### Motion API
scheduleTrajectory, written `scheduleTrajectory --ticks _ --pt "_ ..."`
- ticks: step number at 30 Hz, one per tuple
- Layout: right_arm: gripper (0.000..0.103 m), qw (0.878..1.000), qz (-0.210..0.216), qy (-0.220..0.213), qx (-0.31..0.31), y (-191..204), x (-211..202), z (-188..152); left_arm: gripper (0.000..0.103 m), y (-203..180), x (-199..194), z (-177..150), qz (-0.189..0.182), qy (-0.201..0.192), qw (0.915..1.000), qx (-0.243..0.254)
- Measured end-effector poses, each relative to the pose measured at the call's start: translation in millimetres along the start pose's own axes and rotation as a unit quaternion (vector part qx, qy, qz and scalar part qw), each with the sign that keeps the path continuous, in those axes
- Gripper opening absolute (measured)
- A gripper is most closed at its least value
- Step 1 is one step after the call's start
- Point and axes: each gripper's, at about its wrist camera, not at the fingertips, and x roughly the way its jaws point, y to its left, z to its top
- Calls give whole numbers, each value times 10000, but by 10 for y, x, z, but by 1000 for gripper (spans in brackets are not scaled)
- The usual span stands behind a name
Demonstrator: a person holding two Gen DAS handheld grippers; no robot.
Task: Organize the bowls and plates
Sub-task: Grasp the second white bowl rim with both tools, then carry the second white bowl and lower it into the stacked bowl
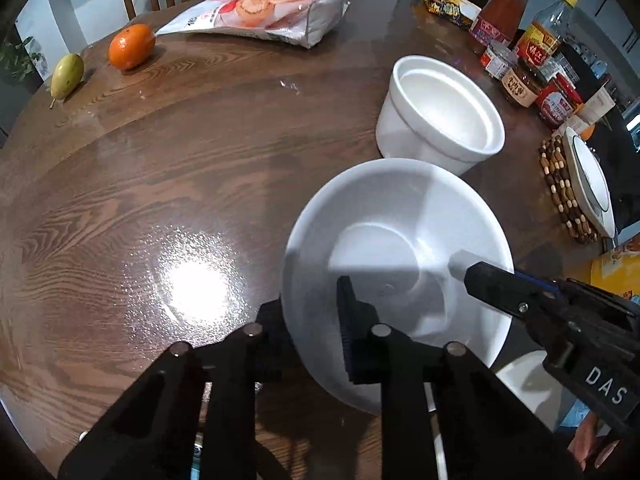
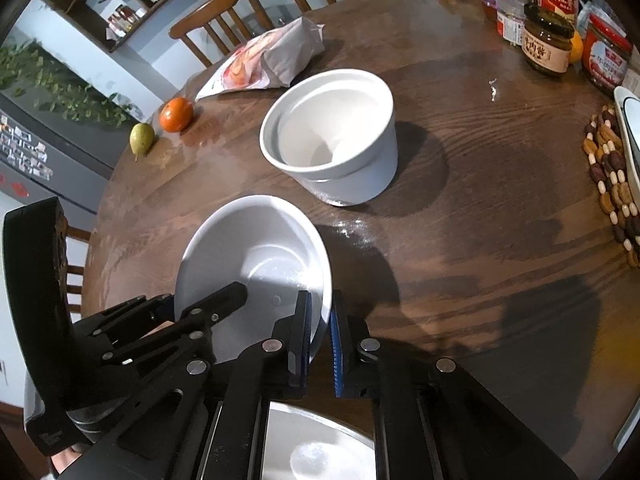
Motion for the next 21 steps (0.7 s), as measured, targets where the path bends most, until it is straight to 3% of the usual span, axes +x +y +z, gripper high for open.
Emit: scheduleTrajectory --ticks 21 --pt "10 9969 13 -762 -209 215 -576 -87 16 -107 -628 -67 14 -855 9960 275"
